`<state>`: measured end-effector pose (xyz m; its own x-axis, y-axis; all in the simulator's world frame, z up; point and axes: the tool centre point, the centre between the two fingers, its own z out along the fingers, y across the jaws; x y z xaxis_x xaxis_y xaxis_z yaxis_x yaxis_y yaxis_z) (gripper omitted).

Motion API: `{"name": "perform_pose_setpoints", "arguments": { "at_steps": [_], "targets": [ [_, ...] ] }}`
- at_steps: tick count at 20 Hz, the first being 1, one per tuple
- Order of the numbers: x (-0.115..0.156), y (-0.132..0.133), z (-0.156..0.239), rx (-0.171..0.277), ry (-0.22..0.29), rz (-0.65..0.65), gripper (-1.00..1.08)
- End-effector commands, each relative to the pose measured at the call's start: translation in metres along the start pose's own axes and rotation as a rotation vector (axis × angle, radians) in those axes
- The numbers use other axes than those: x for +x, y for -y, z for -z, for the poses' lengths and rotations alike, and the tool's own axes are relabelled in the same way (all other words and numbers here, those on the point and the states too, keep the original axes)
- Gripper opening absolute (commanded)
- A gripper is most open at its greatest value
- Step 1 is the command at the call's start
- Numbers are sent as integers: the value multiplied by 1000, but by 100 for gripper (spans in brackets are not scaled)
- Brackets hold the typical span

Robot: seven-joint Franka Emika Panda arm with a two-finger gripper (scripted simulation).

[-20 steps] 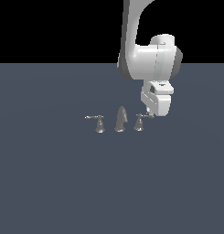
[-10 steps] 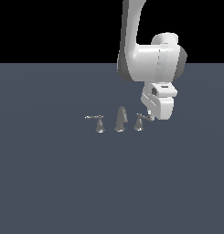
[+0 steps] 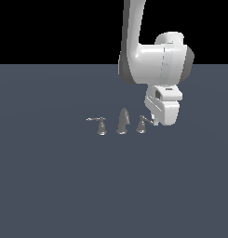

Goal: Turn on the faucet by rotating a designated handle.

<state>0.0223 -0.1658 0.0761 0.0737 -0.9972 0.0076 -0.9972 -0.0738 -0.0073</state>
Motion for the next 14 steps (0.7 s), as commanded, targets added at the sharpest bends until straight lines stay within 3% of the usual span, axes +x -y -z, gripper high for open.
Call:
{"name": "perform_pose_setpoints", "arguments": {
  "at_steps": [1,7,8,14],
  "targets": [
    [-18,-3,0,-3,6,15,-100],
    [-33,-15,1,-6,7,13,-100],
    [-12,-17,0,-6,-2,-15,-100],
    [-58,-6,1,-7,5,5,-100]
  ]
}}
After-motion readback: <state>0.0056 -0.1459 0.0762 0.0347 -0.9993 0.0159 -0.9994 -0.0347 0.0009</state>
